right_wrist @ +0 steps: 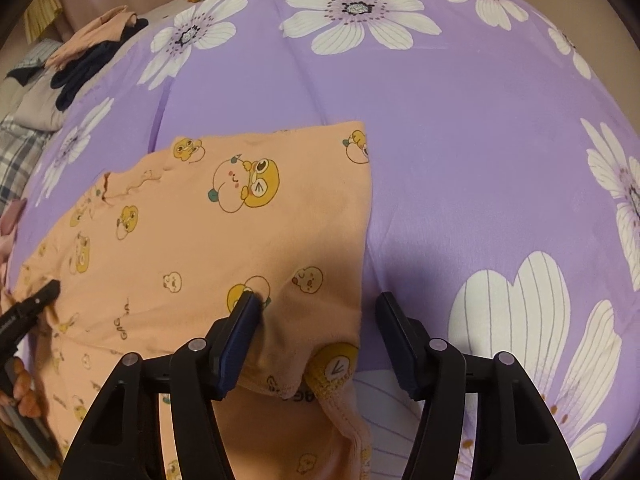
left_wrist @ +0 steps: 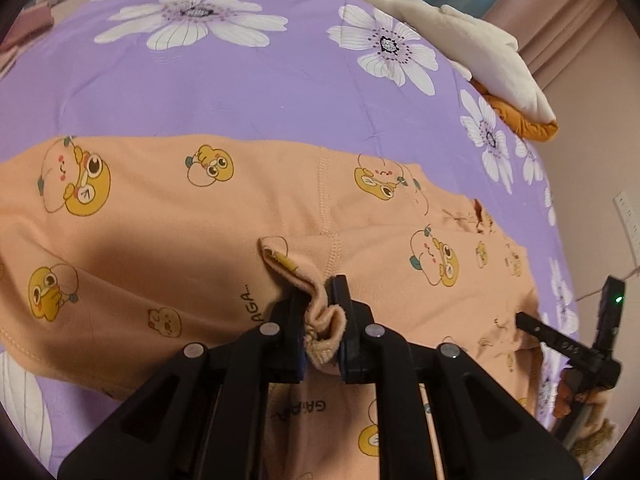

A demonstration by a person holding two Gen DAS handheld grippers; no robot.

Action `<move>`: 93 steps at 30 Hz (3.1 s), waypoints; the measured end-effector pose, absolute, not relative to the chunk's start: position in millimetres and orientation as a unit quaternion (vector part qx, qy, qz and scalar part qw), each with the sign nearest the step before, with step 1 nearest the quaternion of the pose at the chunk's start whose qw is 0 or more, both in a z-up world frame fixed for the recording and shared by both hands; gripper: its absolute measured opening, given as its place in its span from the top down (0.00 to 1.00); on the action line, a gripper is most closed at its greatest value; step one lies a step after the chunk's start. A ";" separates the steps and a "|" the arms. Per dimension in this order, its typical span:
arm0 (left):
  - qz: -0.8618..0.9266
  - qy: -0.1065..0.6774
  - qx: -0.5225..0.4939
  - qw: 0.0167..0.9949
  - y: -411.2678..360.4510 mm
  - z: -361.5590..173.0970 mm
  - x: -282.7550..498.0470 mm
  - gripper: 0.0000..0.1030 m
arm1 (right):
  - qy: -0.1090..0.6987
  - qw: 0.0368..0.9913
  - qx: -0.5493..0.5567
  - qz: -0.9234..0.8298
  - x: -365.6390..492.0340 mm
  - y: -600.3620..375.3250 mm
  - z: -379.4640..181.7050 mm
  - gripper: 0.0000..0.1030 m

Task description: Fold small clothes

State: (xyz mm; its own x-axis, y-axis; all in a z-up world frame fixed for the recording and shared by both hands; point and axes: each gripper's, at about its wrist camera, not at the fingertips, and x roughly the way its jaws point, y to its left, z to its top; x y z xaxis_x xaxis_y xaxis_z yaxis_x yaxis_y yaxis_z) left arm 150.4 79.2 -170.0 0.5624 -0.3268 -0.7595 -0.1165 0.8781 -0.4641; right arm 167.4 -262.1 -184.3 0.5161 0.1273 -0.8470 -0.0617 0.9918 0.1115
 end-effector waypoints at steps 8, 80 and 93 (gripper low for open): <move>-0.068 0.475 -0.267 0.836 83.1 -169.1 151.3 0.87 | 0.481 0.876 0.021 0.041 172.0 -253.1 -185.0 0.40; -0.078 0.486 -0.290 0.821 90.6 -168.0 151.4 0.86 | 0.473 0.880 0.017 0.038 172.8 -249.1 -185.2 0.33; 0.017 0.397 -0.235 0.887 144.9 -78.9 96.7 0.16 | 0.418 0.908 -0.005 0.002 152.0 -233.7 -144.3 0.22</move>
State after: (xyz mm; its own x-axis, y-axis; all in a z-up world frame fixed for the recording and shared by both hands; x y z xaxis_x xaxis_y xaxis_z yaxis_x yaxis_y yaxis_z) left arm 96.7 144.9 -78.9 0.6834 -0.1571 -0.7129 -0.2161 0.8892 -0.4032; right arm 152.0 -233.7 -144.3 0.6505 -0.0012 -0.7595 -0.0077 0.9999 -0.0082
